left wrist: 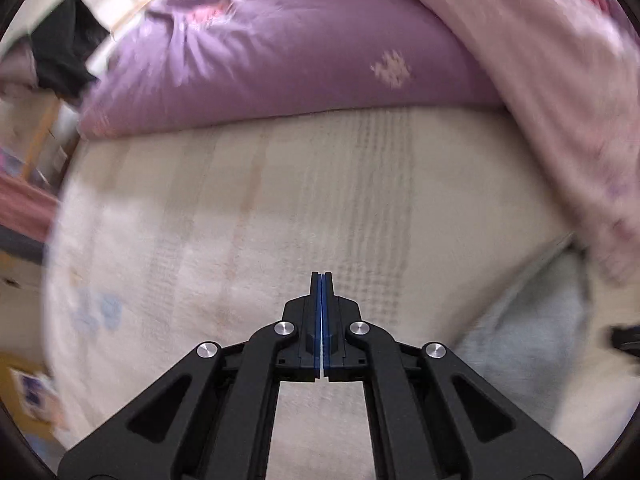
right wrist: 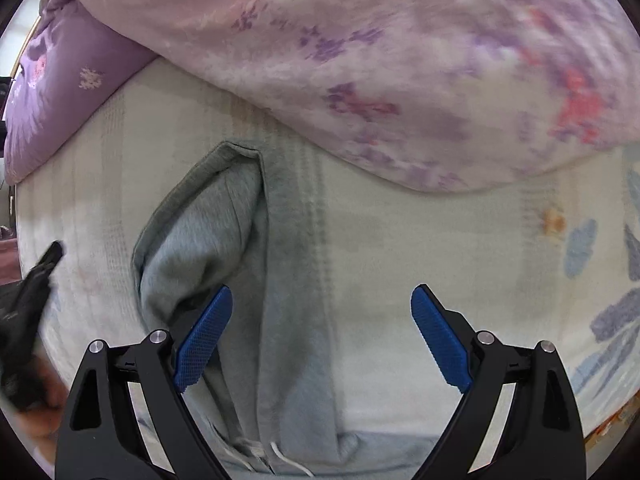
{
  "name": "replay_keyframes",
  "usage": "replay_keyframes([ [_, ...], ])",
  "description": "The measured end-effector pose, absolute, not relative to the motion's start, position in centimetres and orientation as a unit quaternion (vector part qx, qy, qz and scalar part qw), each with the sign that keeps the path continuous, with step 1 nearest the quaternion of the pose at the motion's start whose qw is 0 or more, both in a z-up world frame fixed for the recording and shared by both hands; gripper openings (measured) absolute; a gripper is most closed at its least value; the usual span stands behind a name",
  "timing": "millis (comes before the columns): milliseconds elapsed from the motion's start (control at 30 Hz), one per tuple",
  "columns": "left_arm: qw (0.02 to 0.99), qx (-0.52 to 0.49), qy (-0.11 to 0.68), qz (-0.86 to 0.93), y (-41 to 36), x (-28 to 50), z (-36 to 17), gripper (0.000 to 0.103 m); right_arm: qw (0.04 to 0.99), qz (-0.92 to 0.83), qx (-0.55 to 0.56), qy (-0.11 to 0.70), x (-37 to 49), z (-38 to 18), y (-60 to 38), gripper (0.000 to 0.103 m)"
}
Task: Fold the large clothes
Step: 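Grasp the hood edge with the right tool while the left tool grasps the hood's other side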
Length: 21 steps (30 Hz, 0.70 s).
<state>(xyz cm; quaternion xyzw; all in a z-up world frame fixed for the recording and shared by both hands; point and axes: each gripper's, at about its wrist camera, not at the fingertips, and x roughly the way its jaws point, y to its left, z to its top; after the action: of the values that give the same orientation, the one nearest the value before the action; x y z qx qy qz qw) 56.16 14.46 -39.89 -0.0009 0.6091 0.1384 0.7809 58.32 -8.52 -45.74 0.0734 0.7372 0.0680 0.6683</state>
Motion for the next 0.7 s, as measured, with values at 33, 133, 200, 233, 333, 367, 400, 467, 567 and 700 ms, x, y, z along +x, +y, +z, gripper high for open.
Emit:
replay_keyframes([
  [33, 0.77, -0.028, 0.626, 0.118, 14.9, 56.4, -40.1, 0.001, 0.666, 0.057, 0.07, 0.741, 58.5, -46.3, -8.3, 0.087],
  [133, 0.742, -0.061, 0.665, 0.056, 13.9, 57.0, -42.4, 0.023, 0.659, 0.036, 0.084, 0.746, 59.3, -48.2, -8.2, 0.087],
  [200, 0.731, -0.061, 0.678, 0.046, 13.0, 57.1, -44.3, 0.043, 0.659, 0.034, 0.077, 0.747, 60.2, -49.0, -7.8, 0.087],
  [233, 0.723, -0.068, 0.686, 0.035, 12.5, 57.2, -45.5, 0.042, 0.659, 0.039, 0.076, 0.747, 60.5, -49.3, -7.6, 0.087],
  [333, 0.699, -0.105, 0.706, 0.026, 12.2, 57.7, -48.7, 0.043, 0.653, 0.036, 0.077, 0.753, 61.5, -50.3, -7.4, 0.087],
  [367, 0.703, -0.113, 0.701, 0.033, 12.3, 57.9, -49.2, 0.043, 0.649, 0.041, 0.083, 0.755, 61.7, -50.7, -7.2, 0.087],
  [400, 0.706, -0.12, 0.697, 0.035, 12.5, 58.0, -49.4, 0.044, 0.646, 0.043, 0.08, 0.758, 61.7, -51.1, -6.9, 0.084],
  [467, 0.71, -0.119, 0.693, 0.033, 12.4, 58.3, -49.3, 0.044, 0.648, 0.045, 0.065, 0.758, 61.7, -51.5, -6.5, 0.078],
  [567, 0.721, -0.101, 0.684, 0.035, 12.2, 58.4, -48.6, 0.0, 0.654, 0.055, 0.07, 0.751, 61.2, -50.7, -6.4, 0.051],
  [700, 0.723, -0.1, 0.682, 0.051, 13.5, 57.8, -48.2, 0.0, 0.653, 0.067, 0.07, 0.751, 61.1, -49.7, -6.4, 0.013],
])
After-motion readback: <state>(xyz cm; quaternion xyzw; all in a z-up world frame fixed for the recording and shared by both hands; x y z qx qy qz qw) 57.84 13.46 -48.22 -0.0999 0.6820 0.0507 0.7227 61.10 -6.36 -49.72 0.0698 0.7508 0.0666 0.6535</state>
